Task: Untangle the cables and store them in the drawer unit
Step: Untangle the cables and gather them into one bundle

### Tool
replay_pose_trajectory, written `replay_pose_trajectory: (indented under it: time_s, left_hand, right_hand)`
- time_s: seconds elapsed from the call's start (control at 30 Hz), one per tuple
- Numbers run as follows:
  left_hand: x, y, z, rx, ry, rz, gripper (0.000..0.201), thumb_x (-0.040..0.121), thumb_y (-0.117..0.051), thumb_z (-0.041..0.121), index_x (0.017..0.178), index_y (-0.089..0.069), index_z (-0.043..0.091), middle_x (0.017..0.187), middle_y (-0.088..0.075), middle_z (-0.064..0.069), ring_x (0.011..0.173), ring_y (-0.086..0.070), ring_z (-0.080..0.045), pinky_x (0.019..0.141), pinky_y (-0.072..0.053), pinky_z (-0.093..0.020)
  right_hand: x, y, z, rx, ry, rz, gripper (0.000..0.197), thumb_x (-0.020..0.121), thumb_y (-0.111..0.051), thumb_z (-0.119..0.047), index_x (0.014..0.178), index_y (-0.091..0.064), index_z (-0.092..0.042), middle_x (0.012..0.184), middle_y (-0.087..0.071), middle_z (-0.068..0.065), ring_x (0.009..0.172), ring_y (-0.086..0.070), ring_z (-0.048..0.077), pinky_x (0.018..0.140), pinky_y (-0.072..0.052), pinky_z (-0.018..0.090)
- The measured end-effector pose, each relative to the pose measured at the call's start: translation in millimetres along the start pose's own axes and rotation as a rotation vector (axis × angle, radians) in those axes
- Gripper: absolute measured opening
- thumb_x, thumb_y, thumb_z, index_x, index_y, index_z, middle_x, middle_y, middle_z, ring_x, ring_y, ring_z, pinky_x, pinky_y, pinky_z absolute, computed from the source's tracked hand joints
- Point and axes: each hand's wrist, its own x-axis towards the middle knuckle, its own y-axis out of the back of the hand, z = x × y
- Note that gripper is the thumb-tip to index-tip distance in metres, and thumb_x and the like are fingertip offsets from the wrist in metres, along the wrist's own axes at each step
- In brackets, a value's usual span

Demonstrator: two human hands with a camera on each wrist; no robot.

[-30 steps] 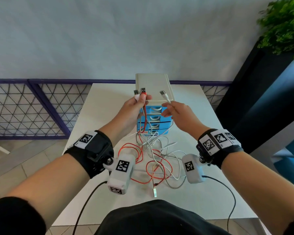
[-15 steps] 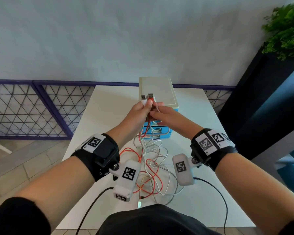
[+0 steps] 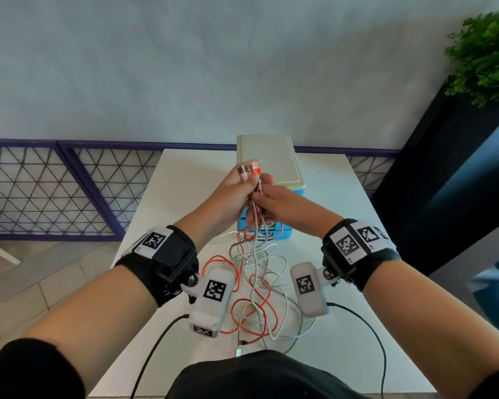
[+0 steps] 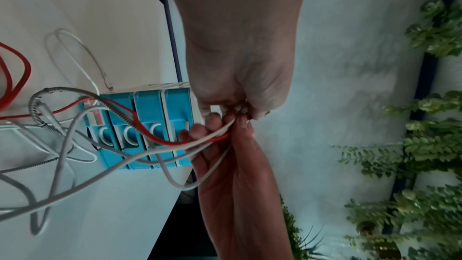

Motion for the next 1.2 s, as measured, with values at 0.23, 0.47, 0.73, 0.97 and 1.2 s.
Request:
replay_pose_trajectory:
  time_s: [0.23, 0.47, 0.73, 0.97, 1.2]
  left_hand:
    - [0.2, 6.4, 8.3, -0.118, 0.087, -0.132, 0.028, 0.102, -0.034, 0.029, 0.116, -0.050, 0.012, 0.094, -0.066, -0.002, 0.067, -0.063, -0.009, 0.057, -0.050, -0.018]
    - [-28.8, -9.8, -8.0, 0.451, -0.046, -0.342, 0.042, 0.101, -0.027, 0.039, 0.109, -0.054, 0.009, 0.089, -0.064, -0.003, 0.088, -0.066, -0.009, 0.090, -0.048, -0.017]
    - [-27.4, -17.1, -16.4, 0.555, -0.159, -0.258, 0.032, 0.102, -0.031, 0.019, 0.076, -0.048, 0.011, 0.061, -0.057, 0.000, 0.056, -0.052, -0.015, 0.062, -0.047, -0.027]
    - [-27.7, -6.5, -30.7, 0.674, -0.188, -0.308, 0.050, 0.102, -0.030, 0.036, 0.070, -0.054, 0.007, 0.058, -0.058, 0.000, 0.055, -0.051, -0.015, 0.064, -0.046, -0.031]
    - [-27.5, -1.8, -53.0, 0.826, -0.232, -0.294, 0.029, 0.102, -0.032, 0.029, 0.080, -0.041, 0.012, 0.063, -0.044, 0.000, 0.051, -0.035, -0.007, 0.054, -0.033, -0.019]
  right_hand:
    - [1.4, 0.9, -6.6, 0.459, -0.011, -0.100, 0.023, 0.104, -0.033, -0.020, 0.087, -0.045, -0.010, 0.060, -0.044, -0.001, 0.050, -0.049, 0.011, 0.058, -0.049, 0.024]
    - [15.4, 7.5, -17.3, 0.453, 0.155, 0.335, 0.025, 0.104, -0.037, -0.021, 0.084, -0.048, -0.011, 0.059, -0.050, 0.002, 0.051, -0.052, 0.015, 0.053, -0.047, 0.023]
    - [12.3, 1.0, -17.9, 0.535, 0.254, 0.361, 0.023, 0.104, -0.034, -0.022, 0.087, -0.044, -0.011, 0.069, -0.069, 0.006, 0.074, -0.071, 0.023, 0.082, -0.053, 0.033]
    - [7.2, -7.9, -11.7, 0.550, 0.247, 0.540, 0.023, 0.104, -0.035, -0.026, 0.088, -0.043, -0.012, 0.055, -0.041, -0.004, 0.042, -0.046, 0.013, 0.048, -0.047, 0.027]
    - [6.0, -4.0, -15.3, 0.626, 0.166, 0.604, 0.023, 0.103, -0.037, -0.026, 0.084, -0.045, -0.015, 0.055, -0.032, -0.006, 0.040, -0.024, 0.006, 0.036, -0.020, 0.019]
